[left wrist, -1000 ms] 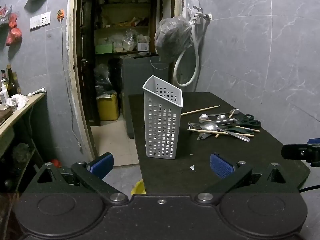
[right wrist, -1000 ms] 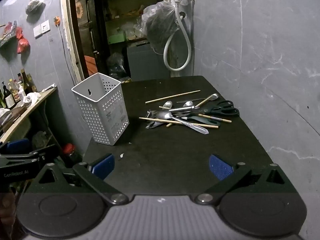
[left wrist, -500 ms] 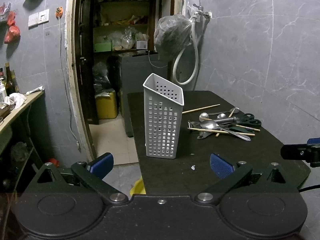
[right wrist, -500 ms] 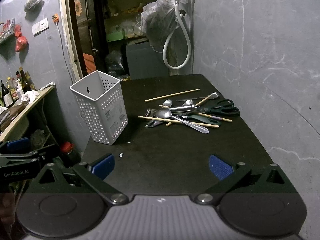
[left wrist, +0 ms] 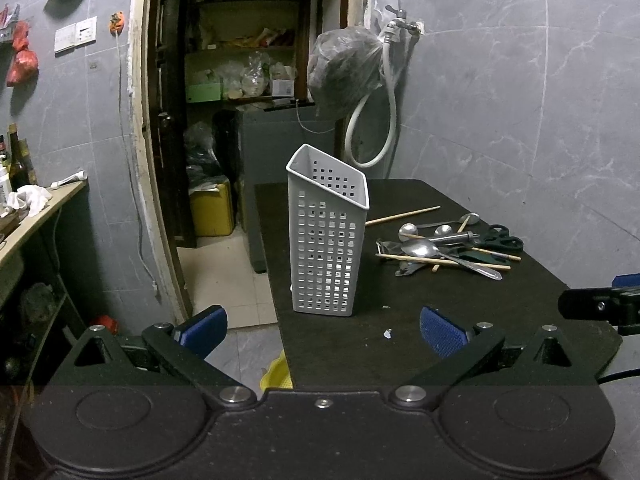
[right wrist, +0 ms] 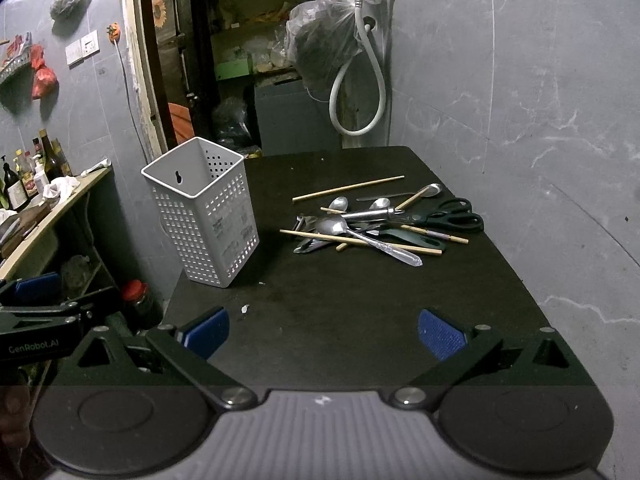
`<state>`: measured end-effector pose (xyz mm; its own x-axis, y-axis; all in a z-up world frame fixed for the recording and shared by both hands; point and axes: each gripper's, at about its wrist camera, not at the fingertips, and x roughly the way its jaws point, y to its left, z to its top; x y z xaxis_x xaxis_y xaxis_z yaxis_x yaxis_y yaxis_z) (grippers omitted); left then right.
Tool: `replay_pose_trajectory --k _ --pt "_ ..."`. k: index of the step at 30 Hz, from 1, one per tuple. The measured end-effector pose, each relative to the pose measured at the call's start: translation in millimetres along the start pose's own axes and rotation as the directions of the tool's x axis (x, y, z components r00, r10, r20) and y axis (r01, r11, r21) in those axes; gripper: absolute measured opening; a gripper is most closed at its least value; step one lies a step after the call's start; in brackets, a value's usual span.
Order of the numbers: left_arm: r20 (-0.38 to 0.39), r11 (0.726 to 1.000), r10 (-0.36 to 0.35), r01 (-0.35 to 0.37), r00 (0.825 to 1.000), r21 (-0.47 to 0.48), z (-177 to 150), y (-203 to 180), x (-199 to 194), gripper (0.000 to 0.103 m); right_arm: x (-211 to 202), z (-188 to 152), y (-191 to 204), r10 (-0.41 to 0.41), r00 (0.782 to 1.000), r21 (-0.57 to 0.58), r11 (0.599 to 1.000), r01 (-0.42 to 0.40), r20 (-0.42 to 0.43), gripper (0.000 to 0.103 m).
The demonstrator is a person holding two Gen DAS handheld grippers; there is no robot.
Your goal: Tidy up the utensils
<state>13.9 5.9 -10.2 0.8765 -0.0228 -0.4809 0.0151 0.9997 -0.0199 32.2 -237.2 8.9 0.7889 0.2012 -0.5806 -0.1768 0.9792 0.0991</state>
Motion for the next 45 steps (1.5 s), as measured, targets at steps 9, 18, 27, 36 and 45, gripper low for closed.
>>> replay_pose_trajectory --k 9,18,27,36,45 --pt "-0.002 1.0 0.0 0.0 1.0 0.0 -0.5 0.0 1.4 0.102 -0.1 -0.2 -0.1 0.002 1.0 -0.001 1.0 -0.002 0.0 0.103" --pt "-0.002 1.0 0.0 0.0 1.0 0.0 -0.4 0.4 1.1 0.102 -0.5 -0.6 0.6 0.001 1.0 -0.001 1.0 -0.001 0.0 0.103" --pt "-0.002 1.0 0.0 0.0 1.0 0.0 -0.6 0.3 1.3 0.102 -0.7 -2.1 0.1 0.001 1.0 0.002 1.0 -0.001 0.0 0.103" --pt "-0.008 1.0 0.0 0.0 1.0 0.0 -2.0 -1.0 3.3 0.102 0.5 -2.4 0.0 0.001 1.0 0.001 1.0 -0.001 -0.004 0.103" --pt "-0.021 1.0 -0.002 0.002 1.0 -0.002 0.3 1.6 7.0 0.102 6.2 -2.0 0.6 0.001 1.0 -0.001 1.0 -0.001 -0.013 0.103"
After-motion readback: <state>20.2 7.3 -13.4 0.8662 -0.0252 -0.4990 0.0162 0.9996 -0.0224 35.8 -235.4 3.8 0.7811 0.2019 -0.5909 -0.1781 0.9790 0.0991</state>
